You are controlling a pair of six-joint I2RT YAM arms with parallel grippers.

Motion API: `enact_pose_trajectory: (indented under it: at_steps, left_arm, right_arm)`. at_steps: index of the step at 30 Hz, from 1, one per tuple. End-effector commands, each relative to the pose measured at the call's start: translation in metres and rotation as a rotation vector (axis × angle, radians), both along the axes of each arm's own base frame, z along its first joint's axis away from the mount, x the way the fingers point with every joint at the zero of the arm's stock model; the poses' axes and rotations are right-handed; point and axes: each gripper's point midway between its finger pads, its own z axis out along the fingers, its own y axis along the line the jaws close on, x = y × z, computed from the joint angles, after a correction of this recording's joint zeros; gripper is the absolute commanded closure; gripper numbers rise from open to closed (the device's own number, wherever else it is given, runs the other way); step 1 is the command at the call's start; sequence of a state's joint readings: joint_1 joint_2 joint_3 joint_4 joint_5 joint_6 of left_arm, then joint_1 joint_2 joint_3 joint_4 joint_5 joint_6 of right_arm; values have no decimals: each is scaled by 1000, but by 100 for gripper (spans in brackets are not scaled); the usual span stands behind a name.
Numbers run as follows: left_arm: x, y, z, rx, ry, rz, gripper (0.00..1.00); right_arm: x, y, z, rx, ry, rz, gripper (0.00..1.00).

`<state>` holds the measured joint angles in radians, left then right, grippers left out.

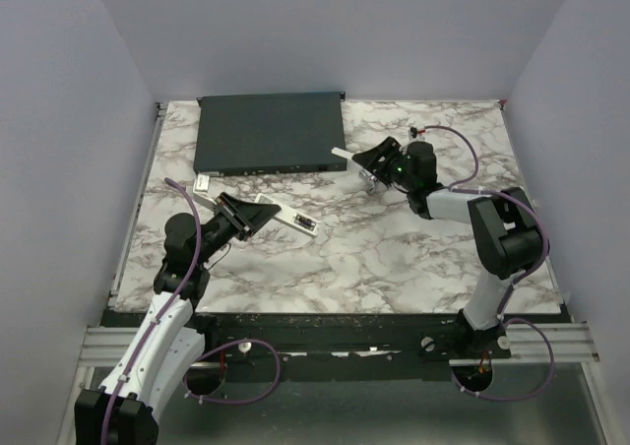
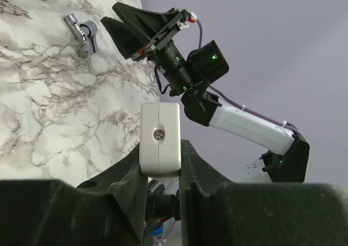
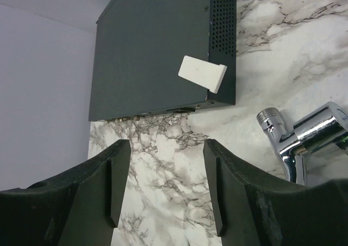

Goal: Load the batteries into the remote control
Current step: Pick up the battery cover at the center of the board.

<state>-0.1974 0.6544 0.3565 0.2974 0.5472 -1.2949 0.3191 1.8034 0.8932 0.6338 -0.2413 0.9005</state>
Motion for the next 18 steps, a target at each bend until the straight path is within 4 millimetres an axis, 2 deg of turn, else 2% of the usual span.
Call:
enact_pose_trajectory:
  at_steps: [1,5,13,18]
  left_arm:
    - [-5,-2,21,4,-66,-29,100]
    - [-6,-3,24,15,-72,-38,100]
    - [-5,-4,23,15,-65,-47,100]
    - [-5,-5,22,26,-62,-62,100]
  right_arm:
    - [19,1,-2,-6,-2,-15,37]
    - [29,2,-9,-11,14,-31,37]
    - [43,3,-38,-10,95,-68,37]
    - [47,3,-45,22,100,-70,35]
